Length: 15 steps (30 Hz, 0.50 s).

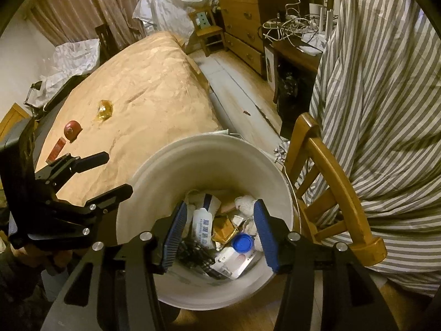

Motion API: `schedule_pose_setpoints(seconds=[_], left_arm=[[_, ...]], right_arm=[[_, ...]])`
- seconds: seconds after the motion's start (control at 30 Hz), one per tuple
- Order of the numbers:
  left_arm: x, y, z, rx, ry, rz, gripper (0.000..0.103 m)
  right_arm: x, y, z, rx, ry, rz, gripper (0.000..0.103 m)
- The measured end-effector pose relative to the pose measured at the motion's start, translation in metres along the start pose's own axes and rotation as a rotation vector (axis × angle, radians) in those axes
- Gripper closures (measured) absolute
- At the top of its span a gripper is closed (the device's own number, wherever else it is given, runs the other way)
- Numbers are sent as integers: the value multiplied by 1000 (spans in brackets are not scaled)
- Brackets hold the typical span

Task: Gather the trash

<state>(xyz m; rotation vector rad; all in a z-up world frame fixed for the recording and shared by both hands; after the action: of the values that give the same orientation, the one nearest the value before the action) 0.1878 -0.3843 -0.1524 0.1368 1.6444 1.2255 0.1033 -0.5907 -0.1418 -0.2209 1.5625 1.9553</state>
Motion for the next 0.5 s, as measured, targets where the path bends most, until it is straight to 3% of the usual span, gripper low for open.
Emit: schedule_pose_setpoints(seconds=[0.13, 0.23, 0.37, 0.5], left_arm=[[5, 24, 3, 3, 4, -56, 18], [14, 59, 7, -5, 6, -138, 6], [31, 103, 12, -29, 24, -227, 6], [49, 134, 9, -57, 26, -266, 6]], right_arm=[[3, 26, 14, 12, 19, -94, 48], [14, 66, 33, 47, 60, -243, 31], [50, 119, 63, 101, 106, -434, 19], [97, 148, 82, 135, 104, -548, 12]])
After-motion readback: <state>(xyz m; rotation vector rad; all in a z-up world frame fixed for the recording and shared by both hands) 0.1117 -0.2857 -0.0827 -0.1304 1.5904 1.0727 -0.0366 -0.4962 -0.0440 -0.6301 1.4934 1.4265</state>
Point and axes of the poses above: each gripper's, at about its wrist camera, not at the fingertips, and y roughly against the way its jaws point, z to its left, x to its underside, the point moved 8 cm from there along -y, roughly the way its jaws point, and after that the axes turned 8 degrees about -y, right-handed, at the moved point
